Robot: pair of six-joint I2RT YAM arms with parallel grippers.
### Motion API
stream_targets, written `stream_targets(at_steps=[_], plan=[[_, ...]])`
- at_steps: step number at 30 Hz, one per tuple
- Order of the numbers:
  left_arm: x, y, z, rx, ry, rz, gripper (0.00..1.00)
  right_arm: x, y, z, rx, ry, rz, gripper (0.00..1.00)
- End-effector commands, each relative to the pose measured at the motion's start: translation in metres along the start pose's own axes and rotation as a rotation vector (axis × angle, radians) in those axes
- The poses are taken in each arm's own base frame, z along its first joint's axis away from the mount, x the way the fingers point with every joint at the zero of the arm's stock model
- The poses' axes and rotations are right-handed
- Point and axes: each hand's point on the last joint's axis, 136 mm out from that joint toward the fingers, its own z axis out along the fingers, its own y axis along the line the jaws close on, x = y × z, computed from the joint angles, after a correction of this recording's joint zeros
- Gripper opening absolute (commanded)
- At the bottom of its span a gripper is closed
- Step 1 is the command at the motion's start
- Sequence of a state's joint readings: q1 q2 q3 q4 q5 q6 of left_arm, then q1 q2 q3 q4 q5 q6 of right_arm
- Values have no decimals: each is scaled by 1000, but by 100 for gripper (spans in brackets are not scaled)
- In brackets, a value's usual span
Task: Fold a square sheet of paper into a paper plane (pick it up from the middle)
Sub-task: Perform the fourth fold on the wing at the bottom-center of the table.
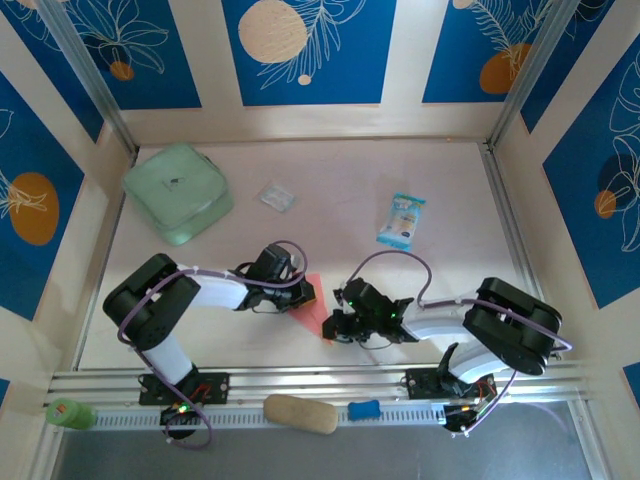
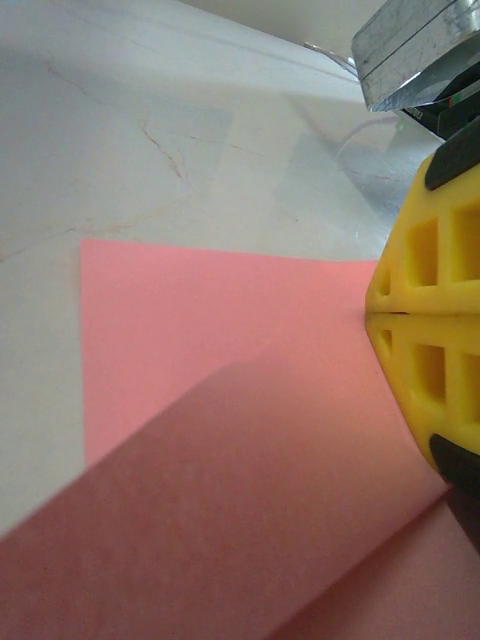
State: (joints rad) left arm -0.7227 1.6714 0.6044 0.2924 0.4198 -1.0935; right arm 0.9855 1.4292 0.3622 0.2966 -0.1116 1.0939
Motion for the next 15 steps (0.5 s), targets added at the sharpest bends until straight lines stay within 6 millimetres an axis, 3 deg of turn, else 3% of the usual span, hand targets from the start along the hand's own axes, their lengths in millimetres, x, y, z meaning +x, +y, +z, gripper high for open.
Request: stream_targets(at_steps=[1,12,15], plan=[[4,41,2,-132,-12,-53,2,43,-45,-3,143,126,71,6],[4,42,3,-133,-12,-56,2,52,-56,-21,155,106,67,6],[4,41,4,-126,-11,-57,2,57,-68,-26,199,109,86,6]])
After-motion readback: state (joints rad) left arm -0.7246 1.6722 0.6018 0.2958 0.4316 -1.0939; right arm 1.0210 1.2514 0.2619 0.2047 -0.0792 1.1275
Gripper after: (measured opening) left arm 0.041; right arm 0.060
